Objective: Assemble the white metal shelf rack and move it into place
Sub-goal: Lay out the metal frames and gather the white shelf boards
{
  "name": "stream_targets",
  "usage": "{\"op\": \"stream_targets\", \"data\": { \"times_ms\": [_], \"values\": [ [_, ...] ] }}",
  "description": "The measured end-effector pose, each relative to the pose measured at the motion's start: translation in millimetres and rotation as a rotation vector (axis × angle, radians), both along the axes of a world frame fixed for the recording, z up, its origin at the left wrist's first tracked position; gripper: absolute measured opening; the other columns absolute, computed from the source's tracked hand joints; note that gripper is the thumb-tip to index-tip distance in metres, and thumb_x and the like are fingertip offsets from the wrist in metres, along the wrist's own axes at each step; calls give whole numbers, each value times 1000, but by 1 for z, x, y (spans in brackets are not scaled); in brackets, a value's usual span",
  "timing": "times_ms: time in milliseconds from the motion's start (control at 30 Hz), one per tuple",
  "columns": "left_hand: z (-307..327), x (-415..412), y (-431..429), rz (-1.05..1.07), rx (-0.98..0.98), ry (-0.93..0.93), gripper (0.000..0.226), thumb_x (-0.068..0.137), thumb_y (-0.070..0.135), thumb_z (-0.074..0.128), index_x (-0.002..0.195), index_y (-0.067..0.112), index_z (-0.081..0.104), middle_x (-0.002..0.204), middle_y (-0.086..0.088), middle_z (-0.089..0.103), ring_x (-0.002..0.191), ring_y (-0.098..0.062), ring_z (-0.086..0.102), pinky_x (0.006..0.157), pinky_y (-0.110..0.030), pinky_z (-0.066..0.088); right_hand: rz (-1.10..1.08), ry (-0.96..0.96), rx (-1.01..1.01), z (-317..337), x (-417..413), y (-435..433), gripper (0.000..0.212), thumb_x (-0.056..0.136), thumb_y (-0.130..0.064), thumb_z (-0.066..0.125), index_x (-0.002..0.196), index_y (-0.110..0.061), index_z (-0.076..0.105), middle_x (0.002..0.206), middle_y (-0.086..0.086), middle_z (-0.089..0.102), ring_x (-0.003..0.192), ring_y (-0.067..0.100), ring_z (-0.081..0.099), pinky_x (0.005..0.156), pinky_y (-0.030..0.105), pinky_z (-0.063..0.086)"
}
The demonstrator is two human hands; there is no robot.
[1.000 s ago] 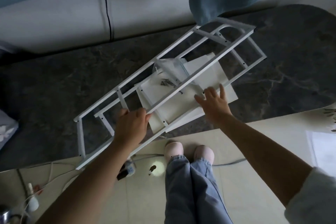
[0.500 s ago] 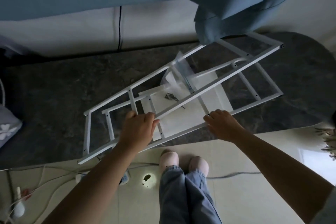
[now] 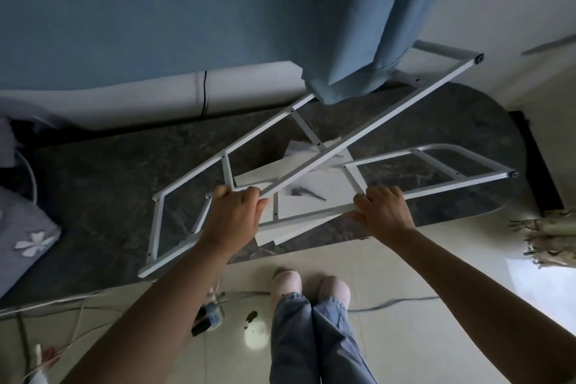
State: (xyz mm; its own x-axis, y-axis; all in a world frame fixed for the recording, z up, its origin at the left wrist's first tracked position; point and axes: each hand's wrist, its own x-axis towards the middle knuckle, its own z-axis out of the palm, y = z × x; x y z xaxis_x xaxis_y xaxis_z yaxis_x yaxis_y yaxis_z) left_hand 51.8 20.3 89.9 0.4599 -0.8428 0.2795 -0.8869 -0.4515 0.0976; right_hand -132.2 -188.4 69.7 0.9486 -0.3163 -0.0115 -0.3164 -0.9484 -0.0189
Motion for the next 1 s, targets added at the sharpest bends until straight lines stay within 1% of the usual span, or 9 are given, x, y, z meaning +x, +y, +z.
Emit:
{"op": "stream_targets", "data": {
  "times_ms": [100, 200, 300, 367, 500, 633, 833, 933, 1000],
  "values": [
    [19, 0, 6, -19, 45, -25, 65, 101, 35, 10, 61, 9, 54, 35, 1, 40, 30, -17, 38, 63, -32, 24, -11, -34, -30, 27, -7, 0, 31, 62, -44, 76, 70, -15, 68, 58, 1, 61, 55, 22, 61, 63, 35, 53],
    [35, -1, 14, -31, 55, -19, 66, 101, 37, 7, 61, 11, 54, 34, 2, 39, 30, -16, 36, 63, -30, 39, -2, -81, -64, 55, -10, 4, 32, 68, -47, 64, 71, -16, 68, 59, 1, 61, 55, 21, 61, 63, 35, 53],
    [54, 2, 21, -36, 31, -52, 66, 101, 37, 6, 60, 12, 52, 34, 3, 39, 32, -13, 26, 60, -27, 44, -1, -109, -99, 80, -12, 10, 31, 64, -45, 73, 69, -15, 68, 58, 1, 60, 54, 22, 60, 61, 35, 52],
    [64, 8, 24, -40, 18, -75, 65, 101, 36, 7, 60, 12, 51, 35, 3, 39, 33, -12, 24, 59, -27, 45, -8, -125, -120, 96, -11, 15, 31, 64, -46, 71, 68, -16, 68, 57, 1, 59, 53, 21, 59, 60, 34, 51],
    [80, 17, 29, -82, -6, -108, 64, 101, 35, 9, 59, 11, 51, 35, 1, 44, 30, -16, 43, 59, -27, 47, -43, -141, -136, 120, -7, 24, 31, 59, -47, 73, 67, -18, 69, 57, 0, 60, 52, 20, 59, 59, 32, 51],
    [92, 18, 31, -122, 13, -115, 64, 100, 34, 8, 60, 11, 53, 35, 1, 46, 29, -16, 46, 57, -25, 44, -110, -82, -113, 129, -1, 31, 32, 53, -47, 80, 67, -20, 69, 55, 0, 60, 52, 21, 59, 57, 33, 51],
    [112, -3, 56, -128, 92, -137, 35, 89, 29, 41, 64, 11, 59, 38, 1, 50, 30, -15, 47, 57, -25, 45, -57, -60, -125, 143, -20, 46, 33, 55, -45, 81, 70, -19, 70, 60, 1, 63, 55, 22, 61, 59, 33, 51],
    [126, -31, 83, -93, 98, -161, 23, 75, 22, 73, 63, 11, 57, 38, 1, 48, 28, -15, 45, 53, -28, 46, -5, -21, -141, 153, -40, 53, 32, 59, -45, 80, 75, -19, 70, 69, 2, 67, 62, 22, 64, 62, 34, 51],
    [133, -54, 103, -34, 84, -183, 24, 74, 21, 74, 62, 11, 56, 37, 0, 47, 28, -16, 44, 52, -27, 46, 50, 4, -147, 160, -52, 60, 31, 61, -44, 79, 77, -18, 70, 72, 3, 68, 64, 23, 64, 63, 34, 52]
  ]
}}
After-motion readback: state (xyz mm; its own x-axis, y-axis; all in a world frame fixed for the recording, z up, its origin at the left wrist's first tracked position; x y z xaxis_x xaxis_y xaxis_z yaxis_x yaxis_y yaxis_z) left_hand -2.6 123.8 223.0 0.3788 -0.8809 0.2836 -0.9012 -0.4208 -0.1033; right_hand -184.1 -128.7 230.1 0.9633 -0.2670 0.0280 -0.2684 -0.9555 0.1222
